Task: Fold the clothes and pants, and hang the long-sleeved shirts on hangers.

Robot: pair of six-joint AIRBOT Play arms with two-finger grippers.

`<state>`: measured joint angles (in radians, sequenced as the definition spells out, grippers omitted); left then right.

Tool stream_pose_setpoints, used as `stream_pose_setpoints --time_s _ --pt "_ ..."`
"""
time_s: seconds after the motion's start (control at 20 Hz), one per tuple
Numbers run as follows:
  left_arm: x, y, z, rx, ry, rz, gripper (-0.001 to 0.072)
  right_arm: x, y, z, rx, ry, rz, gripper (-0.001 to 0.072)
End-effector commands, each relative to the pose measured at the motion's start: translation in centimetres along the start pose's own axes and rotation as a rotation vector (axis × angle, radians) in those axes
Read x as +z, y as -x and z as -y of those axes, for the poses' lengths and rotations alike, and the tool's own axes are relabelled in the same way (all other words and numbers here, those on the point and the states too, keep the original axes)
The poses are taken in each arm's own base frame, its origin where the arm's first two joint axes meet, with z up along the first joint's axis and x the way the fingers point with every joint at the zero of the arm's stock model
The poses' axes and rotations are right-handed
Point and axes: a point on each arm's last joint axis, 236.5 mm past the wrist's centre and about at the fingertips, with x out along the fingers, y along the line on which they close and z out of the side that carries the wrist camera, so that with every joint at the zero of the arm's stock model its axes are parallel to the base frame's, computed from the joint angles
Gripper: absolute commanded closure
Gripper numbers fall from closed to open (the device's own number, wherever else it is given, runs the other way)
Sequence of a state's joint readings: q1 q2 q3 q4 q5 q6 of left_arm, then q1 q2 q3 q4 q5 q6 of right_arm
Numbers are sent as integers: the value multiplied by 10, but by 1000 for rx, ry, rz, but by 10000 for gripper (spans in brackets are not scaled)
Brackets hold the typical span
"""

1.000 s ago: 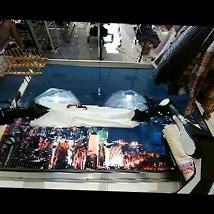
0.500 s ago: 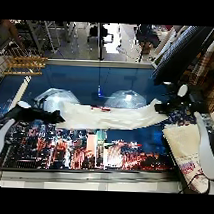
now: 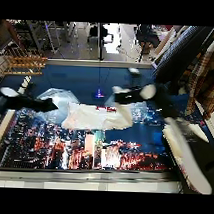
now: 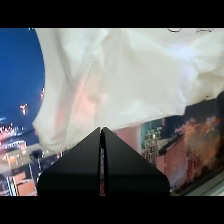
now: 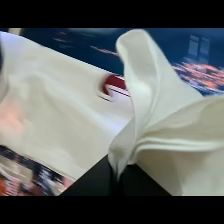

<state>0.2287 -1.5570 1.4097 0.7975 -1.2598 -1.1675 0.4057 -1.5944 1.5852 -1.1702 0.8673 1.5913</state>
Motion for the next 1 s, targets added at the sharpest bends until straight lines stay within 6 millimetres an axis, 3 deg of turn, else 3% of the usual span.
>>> stream_pose_setpoints --time_s 0.0,0.1,0.15,0.2,0.25,0.3,0.45,0.6,0.75,0.85,0.9,0.95 --pt "-5 66 22 -23 -30 36 701 -12 -88 -139 204 15 176 697" --pt "-8 74 28 -25 -42 34 701 -35 -136 -183 256 82 136 696" --pt "-11 71 29 -30 -43 21 701 -43 -153 -195 271 121 112 665" --pt "-13 66 29 -30 -43 6 700 -49 -164 -201 278 151 76 444" --pt "-15 60 27 -34 -40 -11 701 -54 -168 -197 266 175 28 283" --pt "-18 52 26 -41 -34 -31 700 -53 -162 -184 247 176 -11 193" --pt "-23 21 19 -57 -12 -88 700 -23 -109 -127 177 158 -89 182" --pt "-24 -26 9 -59 9 -129 697 3 -43 -36 42 94 -130 184" --pt "-23 -76 -2 -35 22 -134 694 -28 -3 49 -39 -60 -275 189" --pt "-29 -103 -12 -24 47 -155 701 -67 0 77 -8 -200 -384 152" --pt "-35 -114 -18 -20 83 -175 701 -83 -4 85 17 -269 -419 66" --pt "-41 -123 -26 -16 126 -198 701 -95 -12 92 44 -321 -424 43"
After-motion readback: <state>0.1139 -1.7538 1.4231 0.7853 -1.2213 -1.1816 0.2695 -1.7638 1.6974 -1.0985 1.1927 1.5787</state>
